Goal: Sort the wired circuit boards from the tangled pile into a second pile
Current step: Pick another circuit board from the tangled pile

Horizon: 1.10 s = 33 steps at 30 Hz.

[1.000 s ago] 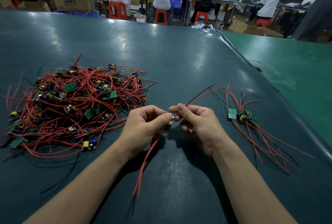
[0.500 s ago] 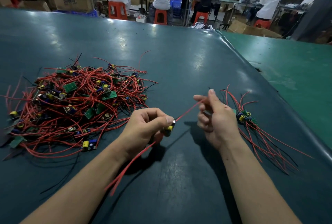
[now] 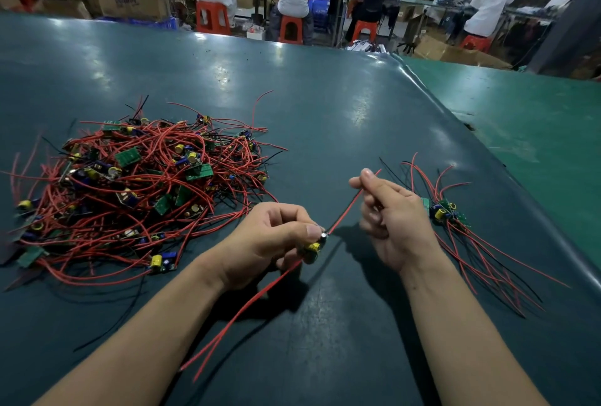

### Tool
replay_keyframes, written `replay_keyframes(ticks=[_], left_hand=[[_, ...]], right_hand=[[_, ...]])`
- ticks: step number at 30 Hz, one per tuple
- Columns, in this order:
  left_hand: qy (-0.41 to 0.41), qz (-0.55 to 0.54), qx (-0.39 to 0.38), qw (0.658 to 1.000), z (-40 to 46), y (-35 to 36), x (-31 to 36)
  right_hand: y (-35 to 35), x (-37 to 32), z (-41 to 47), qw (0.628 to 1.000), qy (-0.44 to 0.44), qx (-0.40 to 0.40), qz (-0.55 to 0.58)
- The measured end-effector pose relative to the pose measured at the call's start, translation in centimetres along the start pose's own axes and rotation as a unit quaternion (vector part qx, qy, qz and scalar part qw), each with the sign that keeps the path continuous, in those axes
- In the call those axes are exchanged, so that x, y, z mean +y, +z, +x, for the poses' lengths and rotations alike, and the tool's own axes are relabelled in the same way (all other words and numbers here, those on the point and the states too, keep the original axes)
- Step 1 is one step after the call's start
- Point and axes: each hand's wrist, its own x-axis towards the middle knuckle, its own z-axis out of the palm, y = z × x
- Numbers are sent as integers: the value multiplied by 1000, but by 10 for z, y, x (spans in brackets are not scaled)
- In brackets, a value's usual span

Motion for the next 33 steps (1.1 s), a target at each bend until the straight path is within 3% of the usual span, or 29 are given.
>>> replay_keyframes(ticks=[4, 7, 12, 14, 18, 26, 30, 33], left_hand=[[-18, -60, -29, 998, -1, 0, 2], [17, -155, -15, 988, -1, -3, 3], [43, -293, 23, 955, 1, -7, 8], [52, -305, 72, 948, 2, -8, 8], [97, -239, 141, 956, 6, -4, 4], [154, -72, 115, 979, 10, 1, -5], [147, -51, 151, 976, 12, 1, -9], [169, 61, 152, 972, 10, 5, -12]], right_hand=[[-7, -1, 7, 994, 10, 85, 71], [-8, 0, 8, 994, 16, 94, 57], [13, 13, -9, 990, 9, -67, -120], [20, 16, -15, 982, -2, -140, -126], [27, 16, -21, 986, 15, -160, -46], [28, 17, -14, 998, 5, -65, 9], [28, 17, -14, 997, 6, -63, 41], [31, 17, -16, 995, 1, -75, 68]])
